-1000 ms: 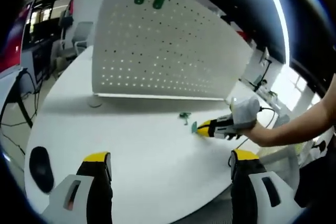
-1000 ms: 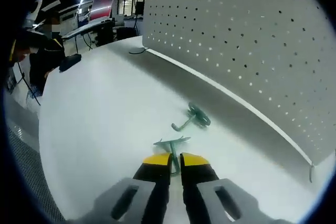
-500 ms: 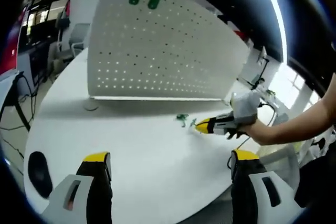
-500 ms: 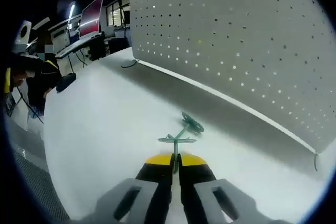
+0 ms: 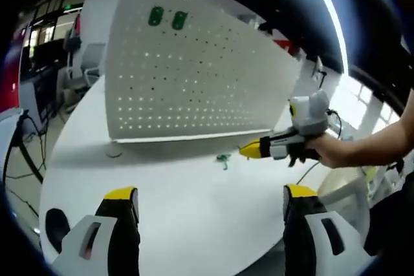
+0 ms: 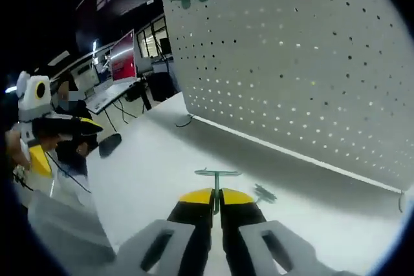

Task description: Insert the hook assembly into the mounting plate slot until the hook locks in place.

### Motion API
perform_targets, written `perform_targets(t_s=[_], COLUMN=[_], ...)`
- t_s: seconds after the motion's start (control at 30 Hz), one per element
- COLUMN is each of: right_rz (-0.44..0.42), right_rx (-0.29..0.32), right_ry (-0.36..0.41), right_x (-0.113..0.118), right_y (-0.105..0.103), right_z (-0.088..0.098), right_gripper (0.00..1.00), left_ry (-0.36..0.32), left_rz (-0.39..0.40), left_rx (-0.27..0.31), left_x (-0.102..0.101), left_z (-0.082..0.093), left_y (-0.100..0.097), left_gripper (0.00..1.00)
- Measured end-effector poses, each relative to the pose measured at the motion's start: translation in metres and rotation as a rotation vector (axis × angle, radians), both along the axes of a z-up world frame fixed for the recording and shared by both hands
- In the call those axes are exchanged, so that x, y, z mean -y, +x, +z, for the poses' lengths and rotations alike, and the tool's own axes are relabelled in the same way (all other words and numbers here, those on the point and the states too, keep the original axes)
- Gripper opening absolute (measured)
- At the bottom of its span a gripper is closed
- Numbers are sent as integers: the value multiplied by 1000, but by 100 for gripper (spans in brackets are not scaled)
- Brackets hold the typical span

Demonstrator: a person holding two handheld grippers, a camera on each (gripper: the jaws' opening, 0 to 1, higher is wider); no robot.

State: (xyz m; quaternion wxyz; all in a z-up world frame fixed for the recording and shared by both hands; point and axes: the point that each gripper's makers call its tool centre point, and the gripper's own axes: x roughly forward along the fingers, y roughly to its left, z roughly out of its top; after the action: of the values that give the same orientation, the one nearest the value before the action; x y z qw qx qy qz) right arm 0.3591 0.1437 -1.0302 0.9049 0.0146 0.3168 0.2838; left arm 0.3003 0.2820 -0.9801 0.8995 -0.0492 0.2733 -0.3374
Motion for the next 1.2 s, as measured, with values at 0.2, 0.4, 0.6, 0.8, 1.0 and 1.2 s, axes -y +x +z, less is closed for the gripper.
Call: perform_targets(t_s=[0.2,0.4,0.6,0.8,1.0,1.2], right_rz=[36,47,74,81,128,181], right_rx=[-44,-147,-261,-388,-435,-475], right_ry=[123,241,368,556,635,712], right_x=[-24,-40,-51,-60,-64,-71], right_y=[-19,-46,-74,-93,-104,-113], right_z=[21,27,36,52,63,74], right_gripper=[0,0,0,0,0,0], left_ry=[-2,-4,7,-35,-97,-160], left_rz=[-24,-87,-189,-243,-297,-377], left_rx=[32,56,68,81,91,105], left_x=[4,20,40,55,62,69], left_z=[8,9,8,17,28,41], left_y=[1,-2,-10,-15,-23,-34], left_gripper=[87,77,57,49,33,17])
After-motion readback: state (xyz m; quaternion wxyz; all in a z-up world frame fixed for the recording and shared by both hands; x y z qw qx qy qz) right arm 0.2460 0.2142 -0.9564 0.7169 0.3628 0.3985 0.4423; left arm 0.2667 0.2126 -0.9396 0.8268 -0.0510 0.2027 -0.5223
